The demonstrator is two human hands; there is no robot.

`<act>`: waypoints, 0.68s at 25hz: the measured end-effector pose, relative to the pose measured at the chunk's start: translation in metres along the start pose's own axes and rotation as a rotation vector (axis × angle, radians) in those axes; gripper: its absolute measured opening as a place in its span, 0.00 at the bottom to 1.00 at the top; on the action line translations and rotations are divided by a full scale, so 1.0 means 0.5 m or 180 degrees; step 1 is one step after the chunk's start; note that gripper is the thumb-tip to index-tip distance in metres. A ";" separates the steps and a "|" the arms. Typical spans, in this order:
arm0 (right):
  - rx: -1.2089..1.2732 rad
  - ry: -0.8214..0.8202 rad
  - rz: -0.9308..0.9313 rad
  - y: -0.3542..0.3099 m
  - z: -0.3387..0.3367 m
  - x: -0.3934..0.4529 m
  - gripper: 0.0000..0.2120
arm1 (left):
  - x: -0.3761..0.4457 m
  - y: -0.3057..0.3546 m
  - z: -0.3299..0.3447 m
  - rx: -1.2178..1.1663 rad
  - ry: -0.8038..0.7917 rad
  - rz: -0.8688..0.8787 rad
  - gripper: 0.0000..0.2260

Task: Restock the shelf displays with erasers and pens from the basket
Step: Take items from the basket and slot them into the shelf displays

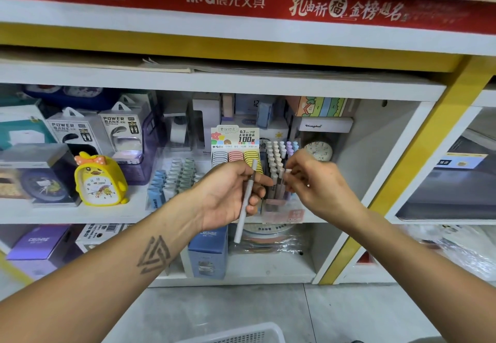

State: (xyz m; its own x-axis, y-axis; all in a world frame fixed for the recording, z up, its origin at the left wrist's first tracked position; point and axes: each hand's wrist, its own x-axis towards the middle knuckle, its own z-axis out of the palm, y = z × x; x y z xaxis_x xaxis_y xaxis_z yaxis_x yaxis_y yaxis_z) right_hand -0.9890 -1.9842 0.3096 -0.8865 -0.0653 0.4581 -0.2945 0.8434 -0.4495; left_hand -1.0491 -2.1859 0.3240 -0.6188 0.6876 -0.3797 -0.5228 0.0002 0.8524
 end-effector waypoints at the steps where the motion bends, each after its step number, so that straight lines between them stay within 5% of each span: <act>1: -0.0037 -0.0048 -0.0043 0.000 0.003 0.000 0.06 | -0.001 0.001 0.000 0.0010 -0.0006 0.0012 0.20; 6: -0.0243 0.0239 -0.0012 -0.015 -0.013 0.021 0.04 | -0.001 0.000 0.007 -0.0012 -0.0069 0.0260 0.15; 10: 0.2208 -0.0043 0.1112 -0.041 -0.032 0.032 0.06 | 0.004 -0.007 0.021 0.0101 -0.0259 0.0607 0.07; 13: 0.2545 -0.0151 0.1206 -0.043 -0.041 0.030 0.05 | 0.005 -0.008 0.034 0.0077 -0.0381 0.0732 0.07; 17: 0.2754 0.0545 0.1345 -0.014 -0.096 0.041 0.02 | 0.021 -0.008 0.040 0.1136 0.0640 0.1483 0.09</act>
State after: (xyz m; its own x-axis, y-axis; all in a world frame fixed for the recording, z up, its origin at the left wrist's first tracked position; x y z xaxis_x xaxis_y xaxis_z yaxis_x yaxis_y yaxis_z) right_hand -0.9880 -1.9659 0.3592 -0.9355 0.2881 0.2045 -0.1854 0.0924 -0.9783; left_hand -1.0417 -2.1641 0.3237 -0.8514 0.5236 0.0304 0.0355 -0.0003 0.9994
